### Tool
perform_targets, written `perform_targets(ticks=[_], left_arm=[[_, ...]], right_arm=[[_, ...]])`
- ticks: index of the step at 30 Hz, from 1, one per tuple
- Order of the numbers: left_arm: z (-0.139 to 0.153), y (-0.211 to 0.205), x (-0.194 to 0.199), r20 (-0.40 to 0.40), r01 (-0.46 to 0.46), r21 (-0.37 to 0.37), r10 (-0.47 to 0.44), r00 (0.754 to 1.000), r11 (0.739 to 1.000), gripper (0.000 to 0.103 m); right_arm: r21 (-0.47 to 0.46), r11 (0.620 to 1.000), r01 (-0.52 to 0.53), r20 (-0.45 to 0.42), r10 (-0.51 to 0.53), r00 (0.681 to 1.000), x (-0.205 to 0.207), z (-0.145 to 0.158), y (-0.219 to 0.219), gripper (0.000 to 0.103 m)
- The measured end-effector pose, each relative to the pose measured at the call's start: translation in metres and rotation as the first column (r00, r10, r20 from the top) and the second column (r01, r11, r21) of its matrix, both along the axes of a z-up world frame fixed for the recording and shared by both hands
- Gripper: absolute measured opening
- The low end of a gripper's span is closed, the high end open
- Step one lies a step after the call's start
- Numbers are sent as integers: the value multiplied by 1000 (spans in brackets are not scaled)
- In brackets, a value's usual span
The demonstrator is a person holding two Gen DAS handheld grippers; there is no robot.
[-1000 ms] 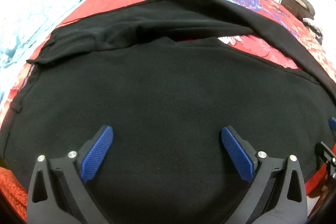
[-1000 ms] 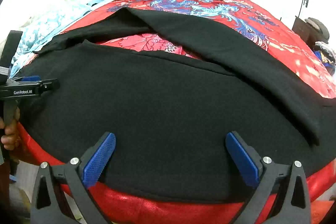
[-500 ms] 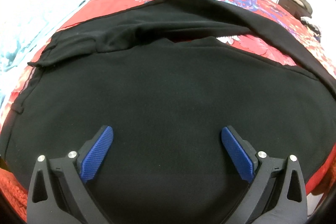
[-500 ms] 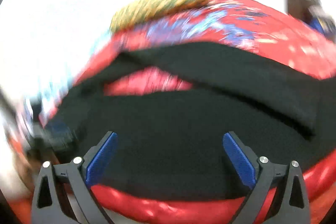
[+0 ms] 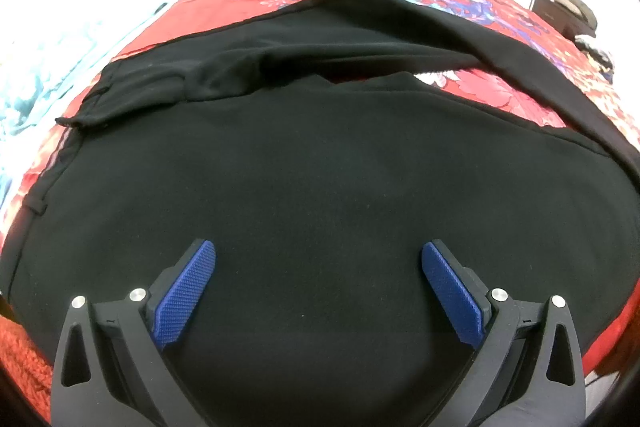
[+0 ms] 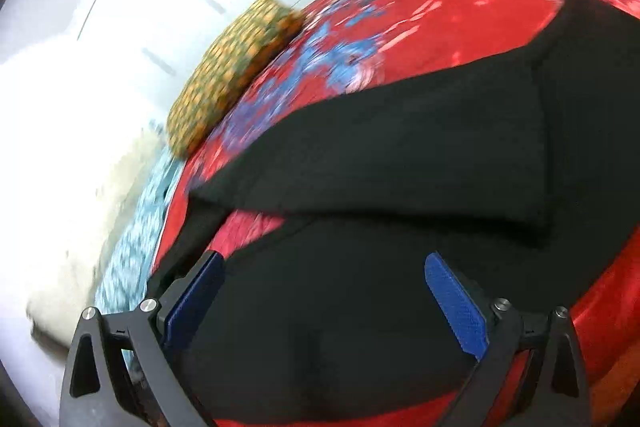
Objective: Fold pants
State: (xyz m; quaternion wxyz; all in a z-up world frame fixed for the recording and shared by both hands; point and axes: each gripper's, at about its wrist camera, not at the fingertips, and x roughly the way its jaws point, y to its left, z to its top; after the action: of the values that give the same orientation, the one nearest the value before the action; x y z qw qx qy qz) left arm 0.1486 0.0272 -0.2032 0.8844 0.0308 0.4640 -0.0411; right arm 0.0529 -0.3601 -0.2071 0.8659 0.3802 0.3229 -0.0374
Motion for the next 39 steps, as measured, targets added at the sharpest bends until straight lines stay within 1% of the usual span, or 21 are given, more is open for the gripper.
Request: perform_targets(ticks=[2, 5, 7, 9, 11, 13, 15, 16, 17, 18, 19, 21, 22, 23, 26, 29, 31, 33, 34, 37, 39], left_arm=[[0, 0, -1, 2, -2, 1, 2, 1000, 1000, 103], [0, 0, 0, 2, -2, 0, 2, 1000, 1000, 103], [0, 0, 0, 2, -3, 0, 3, 1000, 1000, 103], [0, 0, 0, 0, -4, 0, 4, 1000, 1000, 103], [1, -1, 1, -4, -8, 1, 8, 1000, 1000, 103], [1, -1, 2, -7, -12, 1, 12, 1000, 1000, 103], [1, -2, 3, -8, -14, 2, 14, 1000, 1000, 103], [1, -2, 3, -8, -15, 3, 15, 1000, 1000, 103], [1, -2, 3, -9, -17, 3, 17, 1000, 1000, 103], [2, -2, 4, -16, -21, 4, 21, 1000, 1000, 103], [2, -2, 5, -27, -24, 5, 24, 999, 1000, 103], [7, -3, 9, -79, -28, 15, 29, 996, 1000, 102], [12, -5, 13, -122, -19, 13, 21, 992, 1000, 102], [18, -6, 18, -148, -6, -5, 6, 989, 1000, 102], [43, -6, 39, -134, -6, -98, -7, 991, 995, 102], [62, -5, 82, -153, -44, -231, 8, 988, 972, 102], [66, -4, 121, -188, -94, -341, 30, 982, 935, 102], [61, -4, 155, -230, -139, -415, 44, 972, 899, 102], [54, -4, 176, -266, -167, -442, 49, 963, 882, 102], [33, -7, 218, -362, -245, -456, 74, 929, 856, 102], [23, -7, 233, -389, -289, -462, 101, 916, 839, 102]], right_arm=[[1, 1000, 21, -6, -21, 1000, 3, 0, -5, 100], [-33, 999, 30, -10, -30, 1000, 7, 2, -8, 100], [-41, 997, 64, -8, -64, 998, 8, 4, -17, 100], [-9, 994, 111, 5, -111, 994, 6, 5, -30, 99], [53, 987, 150, 13, -151, 988, 1, 4, -45, 99], [116, 980, 160, 7, -162, 987, 0, 3, -56, 95], [132, 976, 175, -3, -176, 984, -1, 2, -64, 73], [131, 975, 181, -12, -181, 983, 1, 1, -67, 67], [136, 971, 198, -25, -197, 980, 0, -1, -71, 54], [139, 967, 213, -39, -209, 977, -1, -2, -75, 30], [138, 967, 216, -53, -211, 976, -2, -3, -79, 20], [141, 968, 207, -62, -200, 978, -2, 1, -82, 16], [144, 971, 189, -37, -186, 982, -2, 6, -82, 16], [155, 975, 156, 5, -159, 987, -1, 17, -82, 16], [164, 983, 80, 138, -104, 985, -7, 49, -79, 16], [124, 992, 19, 236, -48, 970, -13, 80, -77, 16], [110, 994, -7, 279, -24, 960, -16, 94, -75, 15], [112, 993, -29, 309, -7, 951, -18, 103, -75, 15], [114, 993, -35, 315, -3, 949, -17, 103, -74, 16], [151, 986, -64, 331, 11, 944, -19, 102, -77, 15], [163, 983, -86, 348, 25, 937, -21, 105, -78, 15]])
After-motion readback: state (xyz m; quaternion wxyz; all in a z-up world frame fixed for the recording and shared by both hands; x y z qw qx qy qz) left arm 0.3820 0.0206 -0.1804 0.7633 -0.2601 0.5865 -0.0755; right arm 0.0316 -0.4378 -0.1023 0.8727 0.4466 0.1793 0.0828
